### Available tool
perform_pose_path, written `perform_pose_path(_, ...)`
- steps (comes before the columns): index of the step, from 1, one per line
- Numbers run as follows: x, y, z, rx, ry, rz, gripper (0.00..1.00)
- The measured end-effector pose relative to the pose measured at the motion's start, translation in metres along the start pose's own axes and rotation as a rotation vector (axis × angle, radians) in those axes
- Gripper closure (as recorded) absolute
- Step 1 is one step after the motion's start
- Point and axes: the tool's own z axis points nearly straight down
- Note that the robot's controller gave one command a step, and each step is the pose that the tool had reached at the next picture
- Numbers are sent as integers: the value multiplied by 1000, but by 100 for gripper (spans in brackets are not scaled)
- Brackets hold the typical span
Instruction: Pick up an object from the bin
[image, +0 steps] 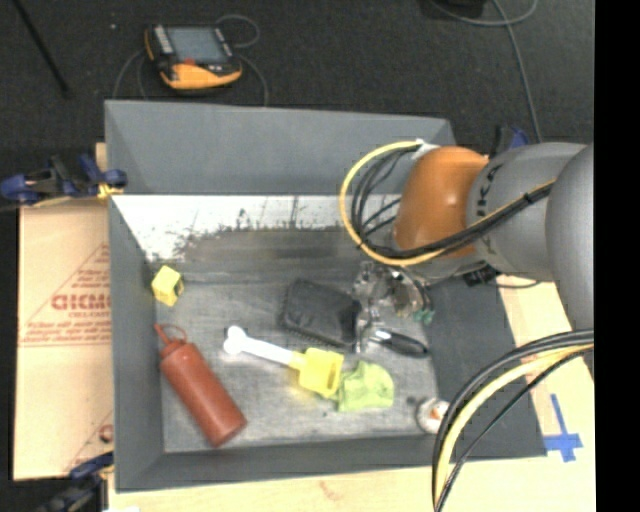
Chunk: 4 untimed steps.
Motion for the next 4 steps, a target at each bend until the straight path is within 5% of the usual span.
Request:
perform_pose_path(1, 0, 0, 0, 0, 0, -1, 100)
perform_pose_path(3, 51, -21, -14, 0, 1, 294, 100)
perform_pose_path(4, -4, 11, -47, 0, 7, 161, 100)
